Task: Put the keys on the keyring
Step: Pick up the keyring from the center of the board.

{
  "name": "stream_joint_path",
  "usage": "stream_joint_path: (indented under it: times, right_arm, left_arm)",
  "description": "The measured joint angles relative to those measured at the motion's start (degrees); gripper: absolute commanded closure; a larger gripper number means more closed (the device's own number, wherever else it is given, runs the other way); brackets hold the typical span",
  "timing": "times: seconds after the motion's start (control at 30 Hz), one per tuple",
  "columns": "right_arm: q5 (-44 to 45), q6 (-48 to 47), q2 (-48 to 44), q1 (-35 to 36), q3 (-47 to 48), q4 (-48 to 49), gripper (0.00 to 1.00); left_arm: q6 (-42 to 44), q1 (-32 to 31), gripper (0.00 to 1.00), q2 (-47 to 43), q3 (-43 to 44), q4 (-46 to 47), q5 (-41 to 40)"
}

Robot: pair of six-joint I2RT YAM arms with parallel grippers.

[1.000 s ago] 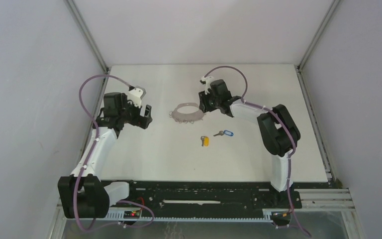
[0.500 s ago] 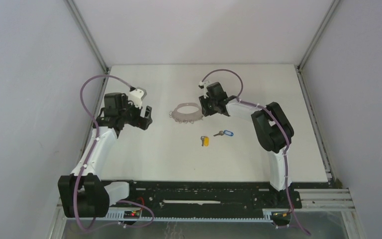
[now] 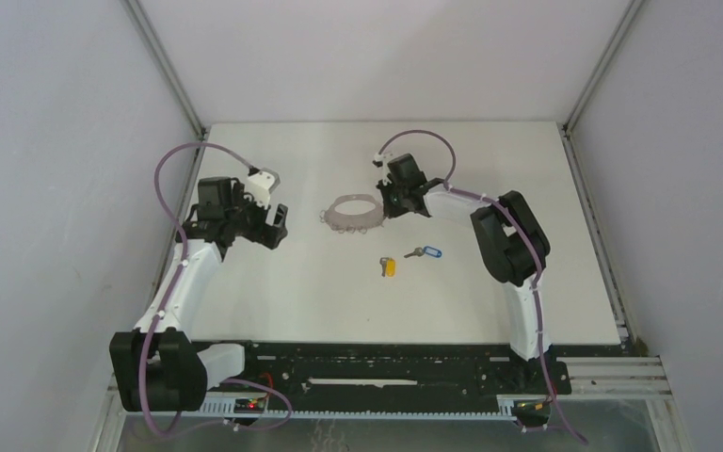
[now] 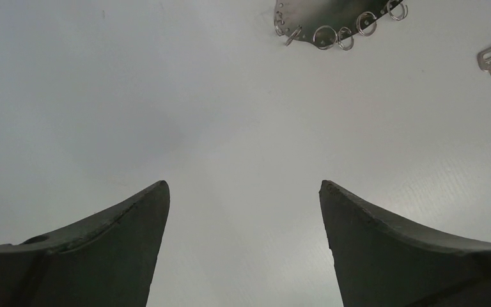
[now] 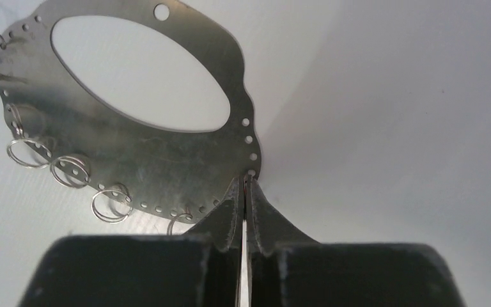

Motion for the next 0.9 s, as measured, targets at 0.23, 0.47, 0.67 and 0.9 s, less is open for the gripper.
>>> stream_joint_path:
  times: [0.23, 0.47, 0.67, 0.9]
  right_arm:
    - [-1.29, -0.09, 0.94, 0.04, 1.31, -0.24, 1.00]
    - [-1.11, -3.85, -5.92, 2.78, -6.80, 1.92, 1.00]
    - [-2.64, -7.54, -20.46, 9.62, -13.29, 4.15, 1.00]
    - [-6.19, -8.98, -32.72, 17.33, -16.15, 6.84, 1.00]
  left_arm:
    - [2.38, 0.00, 0.11, -0.17, 0.07, -1.36, 1.31]
    - [7.80, 0.00, 0.04, -1.79, 3.39, -7.45, 5.38]
    - [15.47, -0.33, 0.06, -8.44, 6.80, -13.20, 12.13]
    - [19.71, -5.07, 0.12, -13.75, 8.52, -16.61, 17.25]
